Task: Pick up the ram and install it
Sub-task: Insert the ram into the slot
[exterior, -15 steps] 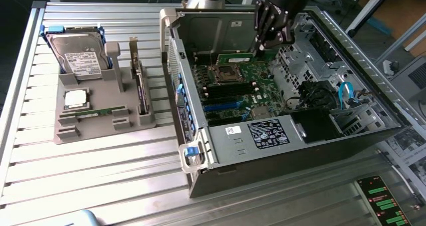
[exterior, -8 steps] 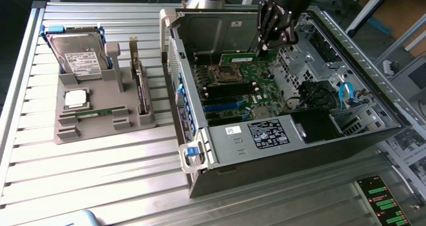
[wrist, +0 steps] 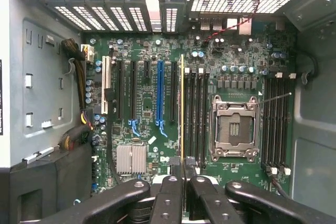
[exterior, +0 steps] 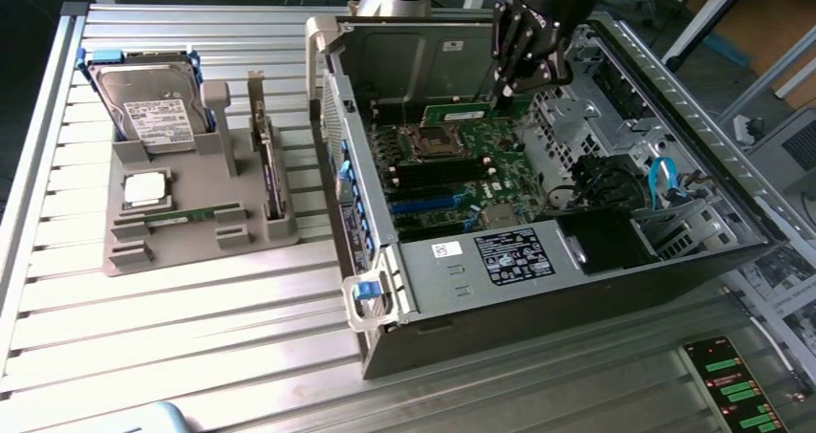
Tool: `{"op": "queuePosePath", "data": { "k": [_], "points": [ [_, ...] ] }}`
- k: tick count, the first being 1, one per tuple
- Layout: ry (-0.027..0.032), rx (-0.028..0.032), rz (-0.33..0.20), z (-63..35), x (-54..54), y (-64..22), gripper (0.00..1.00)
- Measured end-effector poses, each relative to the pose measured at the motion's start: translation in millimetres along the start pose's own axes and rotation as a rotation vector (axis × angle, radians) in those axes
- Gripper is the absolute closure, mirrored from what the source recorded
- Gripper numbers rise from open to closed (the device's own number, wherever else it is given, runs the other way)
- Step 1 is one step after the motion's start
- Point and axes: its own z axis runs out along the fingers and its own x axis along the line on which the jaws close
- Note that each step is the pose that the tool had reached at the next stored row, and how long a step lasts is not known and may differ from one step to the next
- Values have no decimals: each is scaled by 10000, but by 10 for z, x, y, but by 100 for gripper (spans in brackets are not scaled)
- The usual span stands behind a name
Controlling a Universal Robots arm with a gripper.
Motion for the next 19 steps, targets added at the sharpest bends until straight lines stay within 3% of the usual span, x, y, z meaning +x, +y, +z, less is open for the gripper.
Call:
{"op": "queuePosePath", "data": {
  "k": [12,19],
  "points": [
    [-2,1,0,16,-4,-14,88],
    [0,1,0,133,-4,-16,88]
  ]
}}
